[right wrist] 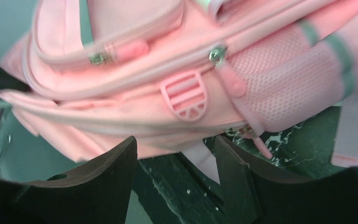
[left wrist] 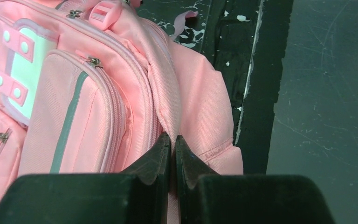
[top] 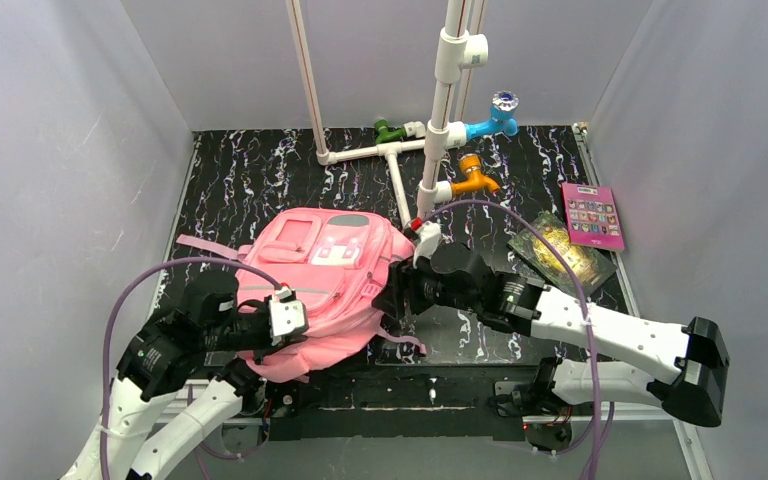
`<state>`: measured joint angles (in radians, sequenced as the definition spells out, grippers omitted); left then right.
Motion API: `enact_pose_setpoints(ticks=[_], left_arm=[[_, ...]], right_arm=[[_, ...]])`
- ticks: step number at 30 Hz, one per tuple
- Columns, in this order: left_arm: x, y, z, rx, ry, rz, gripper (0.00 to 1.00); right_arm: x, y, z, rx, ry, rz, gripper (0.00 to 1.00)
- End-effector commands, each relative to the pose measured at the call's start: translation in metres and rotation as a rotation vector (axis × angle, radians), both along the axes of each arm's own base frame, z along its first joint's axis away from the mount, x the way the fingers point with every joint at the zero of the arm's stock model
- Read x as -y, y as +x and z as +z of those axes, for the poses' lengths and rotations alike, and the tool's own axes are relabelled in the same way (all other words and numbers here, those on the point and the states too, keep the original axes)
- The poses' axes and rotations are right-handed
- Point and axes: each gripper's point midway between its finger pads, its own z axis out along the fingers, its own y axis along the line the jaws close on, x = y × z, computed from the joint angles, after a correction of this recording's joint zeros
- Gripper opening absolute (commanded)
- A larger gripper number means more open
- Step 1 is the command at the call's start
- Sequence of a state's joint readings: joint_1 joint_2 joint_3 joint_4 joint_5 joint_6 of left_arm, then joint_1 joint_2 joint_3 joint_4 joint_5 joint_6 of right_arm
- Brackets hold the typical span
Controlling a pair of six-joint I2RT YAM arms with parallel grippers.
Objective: Pack the student bag
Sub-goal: Zip the student bag at the center of the board.
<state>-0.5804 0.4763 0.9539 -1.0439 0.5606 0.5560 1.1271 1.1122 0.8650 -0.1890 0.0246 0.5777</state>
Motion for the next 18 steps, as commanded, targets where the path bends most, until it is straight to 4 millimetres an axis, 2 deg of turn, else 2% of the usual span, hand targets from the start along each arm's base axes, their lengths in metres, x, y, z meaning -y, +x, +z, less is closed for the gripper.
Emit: enact_pose_setpoints(ticks=[1, 4, 8, 12, 18], left_arm=[[0.003, -0.008, -0.012, -0.053, 0.024, -0.064, 0.0], [0.002, -0.01, -0.014, -0.037, 0.023, -0.069, 0.0], [0.004, -0.011, -0.017, -0.066, 0.038, -0.088, 0.0], [0.004, -0.011, -0.019, -0.075, 0.044, -0.094, 0.0], [0.001, -0.011, -0.022, -0.067, 0.053, -0.089, 0.0]], right_arm=[[0.006, 0.028, 0.041, 0.119, 0.085, -0.188, 0.7], [0.004, 0.034, 0.045, 0.198, -0.003, -0.134, 0.67], [-0.009, 0.033, 0.042, 0.267, -0.061, -0.021, 0.62], [-0.015, 0.046, 0.038, 0.348, -0.161, 0.017, 0.53], [-0.028, 0.054, 0.02, 0.415, -0.332, 0.158, 0.44]])
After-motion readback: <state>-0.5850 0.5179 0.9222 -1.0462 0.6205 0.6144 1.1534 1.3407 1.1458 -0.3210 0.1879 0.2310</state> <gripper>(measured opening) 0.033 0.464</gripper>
